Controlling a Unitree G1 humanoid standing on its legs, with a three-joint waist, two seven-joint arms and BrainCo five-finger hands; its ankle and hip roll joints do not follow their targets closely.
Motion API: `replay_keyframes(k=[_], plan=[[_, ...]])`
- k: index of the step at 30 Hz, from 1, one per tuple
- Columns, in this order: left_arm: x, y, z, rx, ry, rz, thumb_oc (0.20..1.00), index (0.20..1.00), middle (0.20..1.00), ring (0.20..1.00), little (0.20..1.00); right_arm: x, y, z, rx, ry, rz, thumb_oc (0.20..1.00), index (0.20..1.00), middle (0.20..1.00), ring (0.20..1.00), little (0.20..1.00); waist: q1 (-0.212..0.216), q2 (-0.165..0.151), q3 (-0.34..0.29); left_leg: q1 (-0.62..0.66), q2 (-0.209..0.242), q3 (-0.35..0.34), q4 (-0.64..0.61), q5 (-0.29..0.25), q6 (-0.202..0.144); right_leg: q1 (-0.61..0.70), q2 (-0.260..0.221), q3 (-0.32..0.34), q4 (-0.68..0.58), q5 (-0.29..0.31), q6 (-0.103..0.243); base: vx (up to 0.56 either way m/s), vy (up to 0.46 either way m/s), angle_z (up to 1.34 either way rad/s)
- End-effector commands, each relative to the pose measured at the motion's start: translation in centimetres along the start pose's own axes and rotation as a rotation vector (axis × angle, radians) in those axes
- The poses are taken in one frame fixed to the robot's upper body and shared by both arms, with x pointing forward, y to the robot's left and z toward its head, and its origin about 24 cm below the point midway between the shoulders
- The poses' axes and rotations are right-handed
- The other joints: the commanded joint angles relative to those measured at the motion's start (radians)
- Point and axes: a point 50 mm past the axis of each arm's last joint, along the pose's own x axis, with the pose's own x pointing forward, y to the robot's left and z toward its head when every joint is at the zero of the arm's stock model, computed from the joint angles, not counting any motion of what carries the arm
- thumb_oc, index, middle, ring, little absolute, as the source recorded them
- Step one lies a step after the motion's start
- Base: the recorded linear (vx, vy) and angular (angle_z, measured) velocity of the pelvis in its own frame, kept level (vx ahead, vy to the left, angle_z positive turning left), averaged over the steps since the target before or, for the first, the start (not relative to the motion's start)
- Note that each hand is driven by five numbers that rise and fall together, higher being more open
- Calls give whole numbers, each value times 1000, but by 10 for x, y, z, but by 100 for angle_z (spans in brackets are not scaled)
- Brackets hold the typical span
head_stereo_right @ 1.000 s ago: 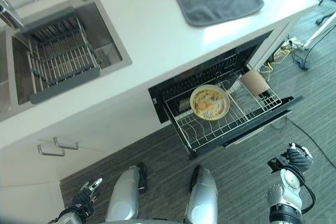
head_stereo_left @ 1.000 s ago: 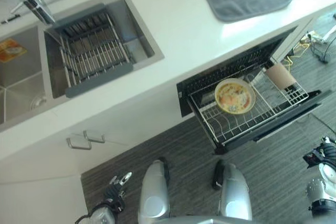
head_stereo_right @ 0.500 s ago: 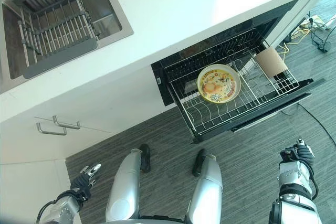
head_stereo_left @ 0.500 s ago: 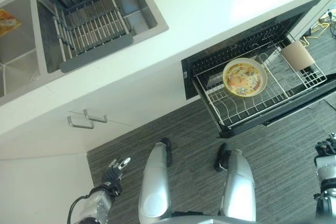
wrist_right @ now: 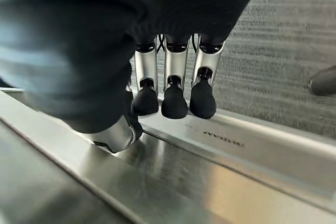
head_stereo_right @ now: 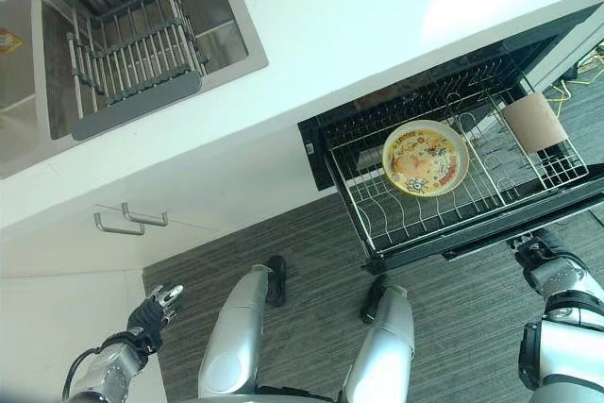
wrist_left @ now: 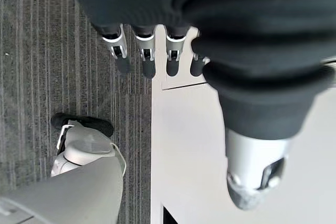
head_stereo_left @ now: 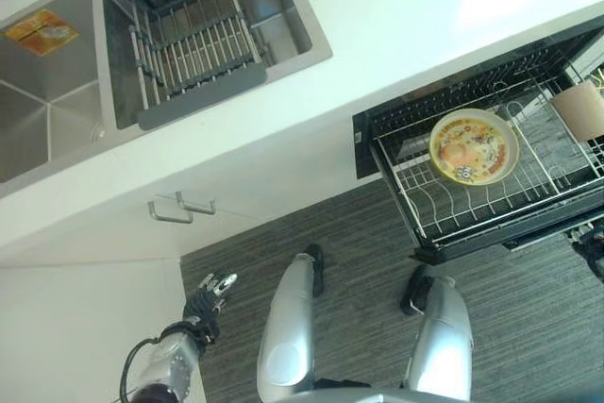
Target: Place the dishes in the dishwasher.
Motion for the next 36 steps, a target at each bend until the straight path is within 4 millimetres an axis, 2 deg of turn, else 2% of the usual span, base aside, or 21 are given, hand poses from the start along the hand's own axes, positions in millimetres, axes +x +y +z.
replay_keyframes(k=[1, 7, 16, 20, 22, 27, 31, 36], plan=[[-7, 14, 0, 38, 15, 10, 1000, 1000, 1000, 1000, 1000, 0, 23, 21, -75, -48, 110, 200, 200, 200, 200, 200, 24, 6, -51, 36, 35, -57, -43, -48, -34, -4, -24, 38, -15, 5, 53, 13, 59, 5], [-7, 12, 1, 33, 9, -6, 1000, 1000, 1000, 1000, 1000, -3, 50, 42, -201, -93, 179, 200, 200, 200, 200, 200, 34, 15, -47, 28, 27, -59, -44, -48, -33, -15, -31, 41, -5, 0, 51, 5, 42, 0], [-8, 11, -1, 19, 14, -34, 1000, 1000, 1000, 1000, 1000, -17, 116, 86, -407, -231, 266, 200, 200, 200, 200, 200, 57, 38, -30, 33, 15, -52, -64, -40, -35, -19, -44, 39, -1, -9, 45, 6, 60, 4], [-10, 11, -4, 28, 16, -50, 1000, 1000, 1000, 1000, 1000, -24, 131, 100, -461, -277, 259, 200, 200, 200, 200, 200, 71, 50, -26, 37, 10, -52, -79, -30, -36, -15, -54, 32, 4, -14, 43, 33, 51, 12], [-12, 11, -5, 7, 12, -60, 1000, 1000, 1000, 1000, 1000, -34, 147, 117, -509, -336, 260, 200, 200, 200, 200, 200, 84, 69, -20, 41, 0, -46, -100, -16, -39, -12, -67, 22, 11, -22, 43, 50, 89, 15], [-20, 12, -22, -12, 46, -79, 1000, 1000, 1000, 1000, 1000, -50, 164, 142, -612, -420, 235, 200, 200, 200, 200, 200, 111, 107, -10, 72, -31, -34, -145, 7, -42, 26, -100, 1, 4, -30, 42, 106, 135, 25], [-26, 14, -31, -22, 66, -89, 1000, 1000, 1000, 1000, 1000, -57, 170, 152, -654, -461, 218, 200, 200, 200, 200, 200, 130, 124, -7, 95, -53, -30, -171, 18, -41, 62, -120, -18, -17, -27, 47, 151, 136, 15], [-33, 18, -32, -11, 80, -117, 1000, 1000, 1000, 1000, 1000, -72, 179, 173, -665, -542, 175, 200, 200, 200, 200, 200, 172, 140, 0, 98, -87, -39, -191, 33, -40, 108, -147, -55, -47, -12, 55, 129, 91, 24]])
